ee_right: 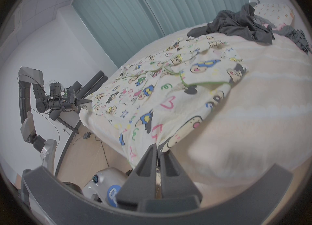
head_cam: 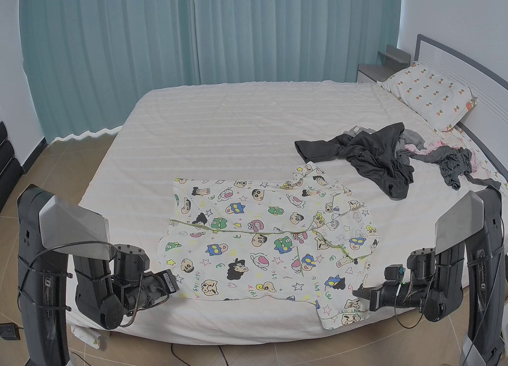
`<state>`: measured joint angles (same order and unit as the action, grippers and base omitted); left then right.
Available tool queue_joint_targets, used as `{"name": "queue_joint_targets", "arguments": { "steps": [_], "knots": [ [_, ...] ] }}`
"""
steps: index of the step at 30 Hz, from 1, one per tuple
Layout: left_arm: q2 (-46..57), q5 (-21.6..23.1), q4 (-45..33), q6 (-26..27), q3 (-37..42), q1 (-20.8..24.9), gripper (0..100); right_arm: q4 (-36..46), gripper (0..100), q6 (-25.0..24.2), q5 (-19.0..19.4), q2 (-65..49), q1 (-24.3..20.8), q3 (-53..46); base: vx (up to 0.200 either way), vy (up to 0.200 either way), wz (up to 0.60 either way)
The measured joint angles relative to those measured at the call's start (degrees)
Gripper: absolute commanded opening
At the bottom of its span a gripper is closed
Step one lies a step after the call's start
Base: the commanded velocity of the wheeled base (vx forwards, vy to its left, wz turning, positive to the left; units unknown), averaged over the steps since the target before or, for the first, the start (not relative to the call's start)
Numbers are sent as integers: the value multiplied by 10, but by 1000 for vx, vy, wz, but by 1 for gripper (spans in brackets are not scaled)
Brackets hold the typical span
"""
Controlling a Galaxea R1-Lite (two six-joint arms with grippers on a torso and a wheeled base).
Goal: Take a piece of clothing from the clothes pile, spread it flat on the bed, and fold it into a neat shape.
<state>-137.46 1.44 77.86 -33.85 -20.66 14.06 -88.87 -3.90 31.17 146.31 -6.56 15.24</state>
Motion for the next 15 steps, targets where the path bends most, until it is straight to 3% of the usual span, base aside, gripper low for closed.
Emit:
{"name": "queue_joint_targets", "arguments": {
  "steps": [11, 15],
  "knots": [
    [11, 9, 3, 0, 26, -6, 0, -1, 0, 2, 87, -12, 39, -59, 0, 0, 0],
    [15, 10, 4, 0, 30, -14, 0, -1, 0, 2, 102, -21, 55, -69, 0, 0, 0]
  ]
}}
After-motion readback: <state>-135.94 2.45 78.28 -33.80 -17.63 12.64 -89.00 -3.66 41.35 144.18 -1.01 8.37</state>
